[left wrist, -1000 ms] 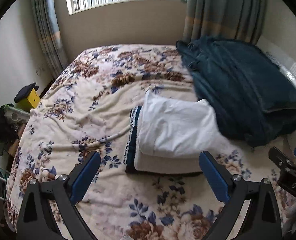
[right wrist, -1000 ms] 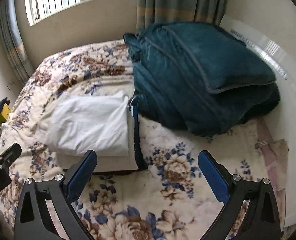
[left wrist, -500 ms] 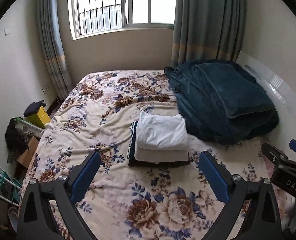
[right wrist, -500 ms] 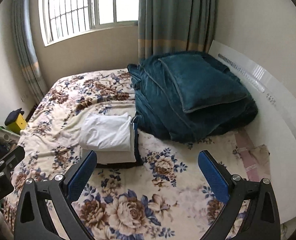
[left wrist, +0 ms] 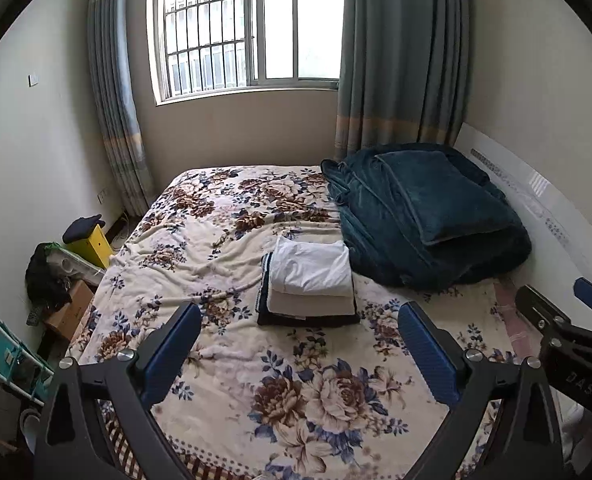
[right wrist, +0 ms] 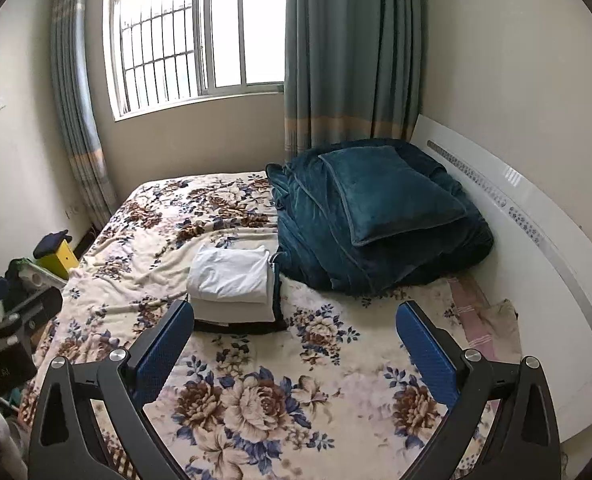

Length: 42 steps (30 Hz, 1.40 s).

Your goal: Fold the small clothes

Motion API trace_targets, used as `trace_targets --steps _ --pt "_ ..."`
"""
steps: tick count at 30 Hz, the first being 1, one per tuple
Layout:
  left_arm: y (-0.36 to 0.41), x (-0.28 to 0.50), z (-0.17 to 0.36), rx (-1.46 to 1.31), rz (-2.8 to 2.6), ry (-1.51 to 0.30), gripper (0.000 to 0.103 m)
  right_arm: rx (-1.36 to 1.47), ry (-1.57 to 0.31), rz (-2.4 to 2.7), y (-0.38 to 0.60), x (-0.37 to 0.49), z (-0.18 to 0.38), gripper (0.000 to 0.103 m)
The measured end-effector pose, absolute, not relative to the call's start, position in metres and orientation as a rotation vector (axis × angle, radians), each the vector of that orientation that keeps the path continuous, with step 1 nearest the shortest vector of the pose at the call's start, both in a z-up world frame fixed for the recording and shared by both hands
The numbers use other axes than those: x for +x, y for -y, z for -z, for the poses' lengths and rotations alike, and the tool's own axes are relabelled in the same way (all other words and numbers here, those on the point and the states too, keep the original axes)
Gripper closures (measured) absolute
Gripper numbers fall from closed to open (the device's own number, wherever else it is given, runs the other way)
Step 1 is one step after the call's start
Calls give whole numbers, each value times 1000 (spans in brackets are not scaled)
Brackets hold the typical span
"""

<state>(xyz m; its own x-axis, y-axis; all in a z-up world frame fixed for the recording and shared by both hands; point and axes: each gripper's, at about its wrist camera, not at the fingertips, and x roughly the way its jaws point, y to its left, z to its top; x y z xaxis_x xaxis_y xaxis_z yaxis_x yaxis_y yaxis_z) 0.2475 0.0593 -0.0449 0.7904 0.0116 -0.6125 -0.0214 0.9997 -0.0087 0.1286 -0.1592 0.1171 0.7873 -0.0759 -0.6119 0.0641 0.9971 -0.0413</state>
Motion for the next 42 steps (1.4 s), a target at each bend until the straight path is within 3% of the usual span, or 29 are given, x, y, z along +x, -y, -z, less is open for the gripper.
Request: trace_targets --steps 42 --pt "-53 211 40 -8 -92 -621 0 -68 -615 21 156 97 -146 0"
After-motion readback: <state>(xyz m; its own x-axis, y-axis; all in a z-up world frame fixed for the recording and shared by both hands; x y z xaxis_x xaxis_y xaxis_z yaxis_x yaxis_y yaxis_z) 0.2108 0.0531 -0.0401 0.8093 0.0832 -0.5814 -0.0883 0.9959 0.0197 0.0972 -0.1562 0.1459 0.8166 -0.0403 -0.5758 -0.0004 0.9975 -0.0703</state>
